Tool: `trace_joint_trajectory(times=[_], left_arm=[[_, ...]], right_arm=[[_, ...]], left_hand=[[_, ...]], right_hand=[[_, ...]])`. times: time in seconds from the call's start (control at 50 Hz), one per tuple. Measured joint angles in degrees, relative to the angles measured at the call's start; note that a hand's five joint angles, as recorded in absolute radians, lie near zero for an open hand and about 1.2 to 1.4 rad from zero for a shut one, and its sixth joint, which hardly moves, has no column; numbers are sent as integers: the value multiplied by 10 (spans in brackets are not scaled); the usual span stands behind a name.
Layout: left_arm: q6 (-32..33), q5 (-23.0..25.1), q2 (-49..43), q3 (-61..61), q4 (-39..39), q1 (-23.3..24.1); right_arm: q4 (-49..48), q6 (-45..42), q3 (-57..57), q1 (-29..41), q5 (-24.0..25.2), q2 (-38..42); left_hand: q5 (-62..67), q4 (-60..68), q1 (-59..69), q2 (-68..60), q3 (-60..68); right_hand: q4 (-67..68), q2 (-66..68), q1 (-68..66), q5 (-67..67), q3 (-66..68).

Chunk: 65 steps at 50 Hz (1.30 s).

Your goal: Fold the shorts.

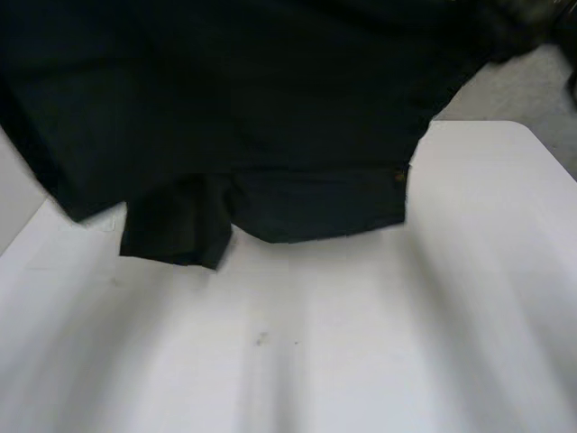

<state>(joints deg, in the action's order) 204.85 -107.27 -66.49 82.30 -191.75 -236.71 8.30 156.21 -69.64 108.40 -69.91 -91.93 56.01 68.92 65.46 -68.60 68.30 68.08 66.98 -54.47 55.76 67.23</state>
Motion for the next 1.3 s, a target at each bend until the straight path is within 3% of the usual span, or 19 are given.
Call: trace_joint_trajectory(times=[0.18, 0.38, 0.42, 0.48, 0.5, 0.6, 0.66, 0.7, 0.82, 0.84, 0.86, 0.88, 0.9, 0.92, 0.94, 0.96, 1.14, 1.22, 1.3], left_arm=[[31, -1, 17, -84, 22, 0], [35, 17, -99, -59, 37, -10], [31, 29, -164, -46, 36, -28], [30, 34, -194, -42, 35, -39], [24, 42, -264, -44, 27, -65], [16, 53, -422, -89, -8, -101], [15, 57, -466, -111, -21, -106], [20, 63, -565, -179, -48, -113], [38, 70, -680, -301, -71, -116], [44, 77, -709, -335, -81, -117], [45, 79, -714, -342, -83, -116], [50, 87, -732, -363, -93, -116], [52, 94, -742, -373, -104, -115], [54, 99, -747, -378, -113, -114], [55, 103, -750, -379, -120, -113], [57, 112, -754, -377, -140, -110], [57, 123, -714, -297, -183, -95], [49, 112, -642, -215, -153, -82], [-3, 98, -541, -105, -66, -59]], right_arm=[[102, 10, 133, 1, -4, -24], [136, 18, 160, 3, -5, 74], [135, 17, 158, 6, -7, 132], [135, 16, 158, 8, -9, 155], [130, 15, 162, 13, -19, 215], [99, 14, 200, 26, -64, 338], [91, 13, 209, 27, -73, 357], [24, 9, 267, 34, -120, 456], [-86, -11, 323, 39, -142, 545], [-123, -24, 337, 40, -143, 570], [-128, -26, 339, 41, -143, 574], [-152, -38, 350, 43, -141, 591], [-162, -47, 357, 44, -140, 603], [-166, -54, 361, 45, -139, 609], [-167, -60, 365, 46, -139, 613], [-163, -71, 373, 48, -139, 620], [-90, -86, 347, 51, -144, 571], [-38, -84, 267, 47, -141, 488], [17, -95, 138, 35, -111, 387]], left_hand=[[0, 0, 0, 0, 0], [0, 0, 0, 0, 0], [0, 0, 0, 0, 0], [0, 0, 0, 0, 0], [0, 0, 0, -1, 0], [0, 0, 0, -1, 0], [0, 0, 0, -1, 0], [0, 0, 0, -1, 0], [-2, -2, -3, 2, -2], [-85, -114, -111, 124, -123], [-154, -185, -190, 195, -192], [-254, -284, -282, 281, -276], [-381, -411, -420, 417, -399], [-381, -411, -420, 417, -399], [-381, -411, -420, 417, -399], [-525, -560, -542, 554, -548], [-533, -571, -543, 571, -562], [-533, -571, -543, 571, -562], [-532, -570, -541, 569, -561]], right_hand=[[0, 0, 0, 0, 0], [0, 0, -11, 6, 0], [0, 0, -14, 6, 0], [0, 0, -14, 7, 0], [0, 0, -14, 8, 6], [0, 0, -14, 9, 7], [0, 0, -14, 9, 7], [0, 0, -14, 9, 7], [-4, -2, -14, 8, 4], [-179, -176, 163, -161, -172], [-179, -176, 163, -161, -172], [-375, -375, 345, -357, -366], [-408, -409, 366, -390, -400], [-495, -491, 411, -472, -486], [-528, -520, 424, -501, -520], [-544, -537, 428, -514, -543], [-547, -541, 428, -518, -552], [-547, -541, 428, -518, -552], [-547, -541, 428, -518, -552]])
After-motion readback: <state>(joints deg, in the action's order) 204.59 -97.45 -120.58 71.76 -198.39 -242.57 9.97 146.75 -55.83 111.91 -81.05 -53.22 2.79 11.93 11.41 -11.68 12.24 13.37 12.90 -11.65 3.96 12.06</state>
